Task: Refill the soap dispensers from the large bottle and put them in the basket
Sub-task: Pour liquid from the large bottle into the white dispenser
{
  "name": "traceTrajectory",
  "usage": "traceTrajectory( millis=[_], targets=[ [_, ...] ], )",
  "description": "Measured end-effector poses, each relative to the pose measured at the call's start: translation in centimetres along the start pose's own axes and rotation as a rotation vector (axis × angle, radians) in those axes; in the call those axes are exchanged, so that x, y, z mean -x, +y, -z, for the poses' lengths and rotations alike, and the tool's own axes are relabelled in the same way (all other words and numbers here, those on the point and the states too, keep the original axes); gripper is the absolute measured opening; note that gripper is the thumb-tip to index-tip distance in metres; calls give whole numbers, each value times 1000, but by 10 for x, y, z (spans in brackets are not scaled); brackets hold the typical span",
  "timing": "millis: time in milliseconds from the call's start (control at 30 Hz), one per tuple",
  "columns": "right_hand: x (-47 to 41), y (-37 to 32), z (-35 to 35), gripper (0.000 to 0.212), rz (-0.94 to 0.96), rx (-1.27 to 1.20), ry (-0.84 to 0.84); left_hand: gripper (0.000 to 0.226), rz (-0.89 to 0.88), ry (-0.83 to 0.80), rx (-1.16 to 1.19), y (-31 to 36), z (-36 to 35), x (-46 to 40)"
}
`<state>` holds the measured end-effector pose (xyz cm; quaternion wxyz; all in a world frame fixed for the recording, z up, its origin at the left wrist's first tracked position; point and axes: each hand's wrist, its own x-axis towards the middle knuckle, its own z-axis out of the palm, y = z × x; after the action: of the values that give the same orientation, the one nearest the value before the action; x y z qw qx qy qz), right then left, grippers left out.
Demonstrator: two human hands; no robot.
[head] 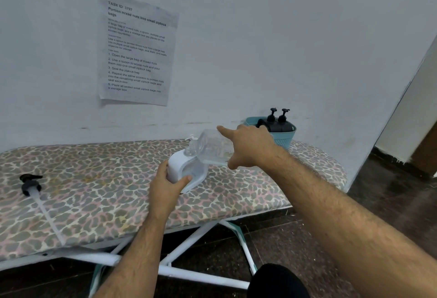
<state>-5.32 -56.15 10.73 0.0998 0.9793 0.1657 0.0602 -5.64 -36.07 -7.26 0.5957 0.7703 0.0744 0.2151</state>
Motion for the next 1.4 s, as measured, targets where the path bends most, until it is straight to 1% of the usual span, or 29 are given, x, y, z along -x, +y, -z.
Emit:
traceTrajectory(
  millis=[100, 233, 367, 533, 600, 733, 967, 1100, 1233, 1400],
  targets=[
    [0, 0, 0, 101, -4, 0, 2, 64, 10, -16, 27, -1, 1, -1],
    [1, -1, 0, 101, -7, -2, 3, 44, 13, -8, 69, 4, 1, 1],
    [0, -1, -1, 100, -7, -7, 7, 40, -1, 11, 87, 11, 0, 4],
    [0, 0, -1, 99, -5, -1, 14, 26, 12, 7, 94, 11, 1, 4],
    [0, 0, -1, 100, -5, 0, 12, 26, 8, 6, 98, 11, 2, 5],
    [-1, 0, -1, 100, -4, -1, 12, 38, 13, 14, 102, 15, 2, 6],
    [-2, 1, -2, 101, -6, 0, 12, 28, 5, 13, 83, 14, 3, 7],
    [-2, 1, -2, 101, -5, 3, 15, 36, -5, 10, 89, 14, 3, 7],
    [-2, 0, -1, 101, -1, 7, 14, 23, -2, 13, 95, 16, 3, 7],
    [-2, 1, 0, 101, 2, 8, 15, 26, 6, 11, 100, 17, 4, 8]
  ],
)
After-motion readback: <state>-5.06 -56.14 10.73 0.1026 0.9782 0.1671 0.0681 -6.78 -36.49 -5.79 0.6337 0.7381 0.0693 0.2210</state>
